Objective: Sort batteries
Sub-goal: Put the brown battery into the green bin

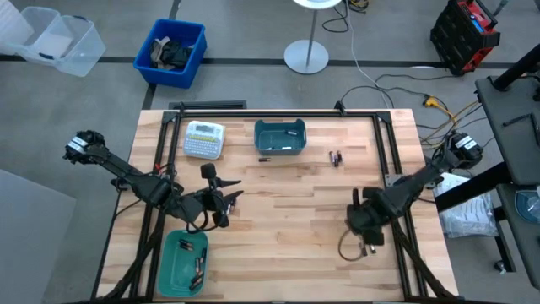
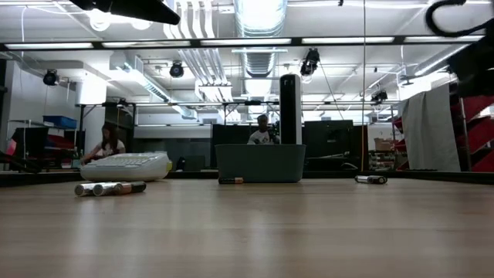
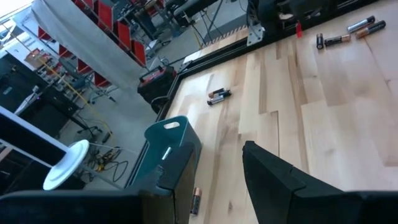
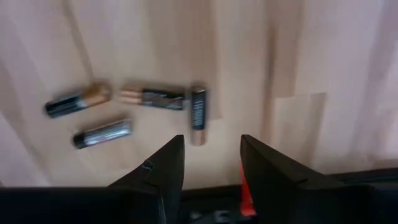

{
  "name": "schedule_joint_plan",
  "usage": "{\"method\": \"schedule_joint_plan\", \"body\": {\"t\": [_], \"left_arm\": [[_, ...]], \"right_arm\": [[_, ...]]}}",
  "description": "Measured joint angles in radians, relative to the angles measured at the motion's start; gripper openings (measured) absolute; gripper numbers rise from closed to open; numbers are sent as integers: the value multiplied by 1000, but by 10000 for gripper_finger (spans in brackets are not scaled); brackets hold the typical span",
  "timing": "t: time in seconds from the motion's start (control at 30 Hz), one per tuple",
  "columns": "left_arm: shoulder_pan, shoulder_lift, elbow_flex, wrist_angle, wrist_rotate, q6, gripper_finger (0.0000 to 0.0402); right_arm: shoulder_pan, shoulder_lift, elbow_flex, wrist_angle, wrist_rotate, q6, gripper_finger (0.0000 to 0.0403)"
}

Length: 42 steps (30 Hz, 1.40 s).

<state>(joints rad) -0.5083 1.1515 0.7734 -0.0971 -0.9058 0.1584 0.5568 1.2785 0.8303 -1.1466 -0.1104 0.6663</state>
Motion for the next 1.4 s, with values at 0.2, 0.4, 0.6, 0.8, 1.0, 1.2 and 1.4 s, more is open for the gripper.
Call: {"method": "schedule_joint_plan", "body": {"t": [0.2,0.4,0.6,0.8,1.0,1.2,1.4], "left_arm": [[0,0,0,0,0,53,116],[0,0,0,0,0,100,116],[0,0,0,0,0,105,116],[0,0,0,1,0,107,116],[0,0,0,1,0,100,116],[0,0,0,1,0,67,116],[0,5,0,1,0,60,116]], "right_arm": [[148,0,-5,12,58,203,161],[217,1,-33,38,145,300,183],[218,1,-96,50,148,282,190],[218,0,-141,142,148,274,183],[218,0,-198,185,147,290,187],[218,0,-237,237,147,289,188],[218,-2,-273,289,144,284,178]]}}
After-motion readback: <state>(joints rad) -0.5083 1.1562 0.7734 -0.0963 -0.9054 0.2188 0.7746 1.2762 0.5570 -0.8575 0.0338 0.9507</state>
